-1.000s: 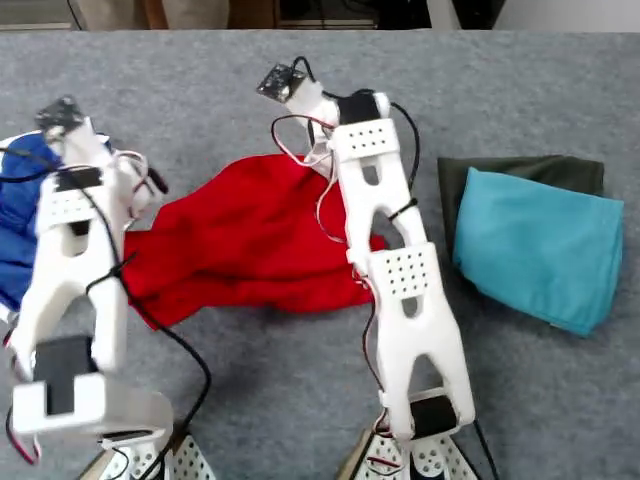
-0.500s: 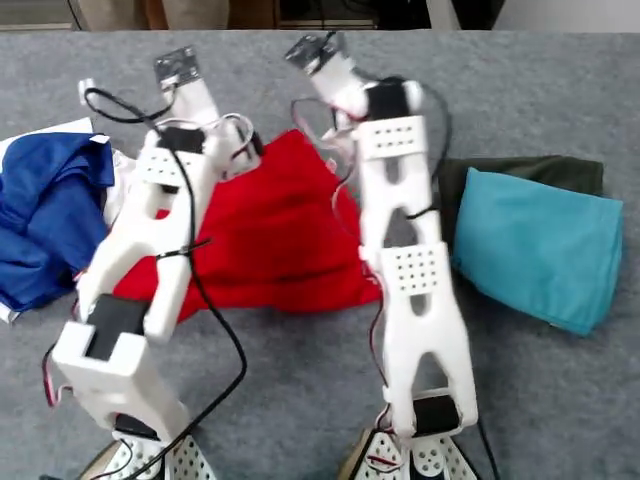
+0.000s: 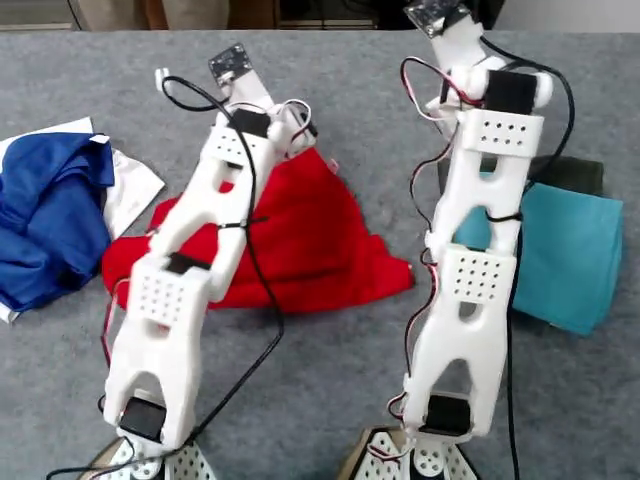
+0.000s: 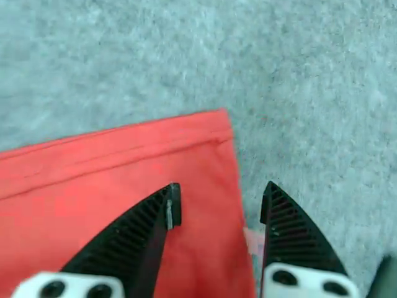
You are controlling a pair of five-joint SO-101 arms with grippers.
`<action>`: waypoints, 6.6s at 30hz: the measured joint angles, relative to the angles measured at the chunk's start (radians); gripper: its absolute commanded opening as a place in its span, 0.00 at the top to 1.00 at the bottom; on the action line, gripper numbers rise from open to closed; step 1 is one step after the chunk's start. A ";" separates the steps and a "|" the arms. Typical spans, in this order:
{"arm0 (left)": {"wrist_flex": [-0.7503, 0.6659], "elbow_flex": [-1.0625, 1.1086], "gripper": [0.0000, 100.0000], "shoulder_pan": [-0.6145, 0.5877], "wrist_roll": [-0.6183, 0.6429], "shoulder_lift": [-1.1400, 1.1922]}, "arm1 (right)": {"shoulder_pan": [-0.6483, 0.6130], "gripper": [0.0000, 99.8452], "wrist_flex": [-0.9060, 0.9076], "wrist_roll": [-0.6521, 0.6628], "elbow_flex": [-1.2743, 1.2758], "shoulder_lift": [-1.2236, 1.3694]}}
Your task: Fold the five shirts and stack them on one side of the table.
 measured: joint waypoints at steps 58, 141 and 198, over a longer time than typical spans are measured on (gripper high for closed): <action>0.717 -0.878 0.98 -0.301 0.110 0.301 | -0.031 0.69 0.003 -0.160 0.247 -0.203; 0.497 0.796 0.98 -0.876 -0.858 -0.812 | -0.640 0.80 -0.005 -0.374 1.318 -0.364; 0.258 1.126 0.98 -1.000 -0.804 -1.010 | -0.568 0.79 -0.068 -0.586 0.885 -0.135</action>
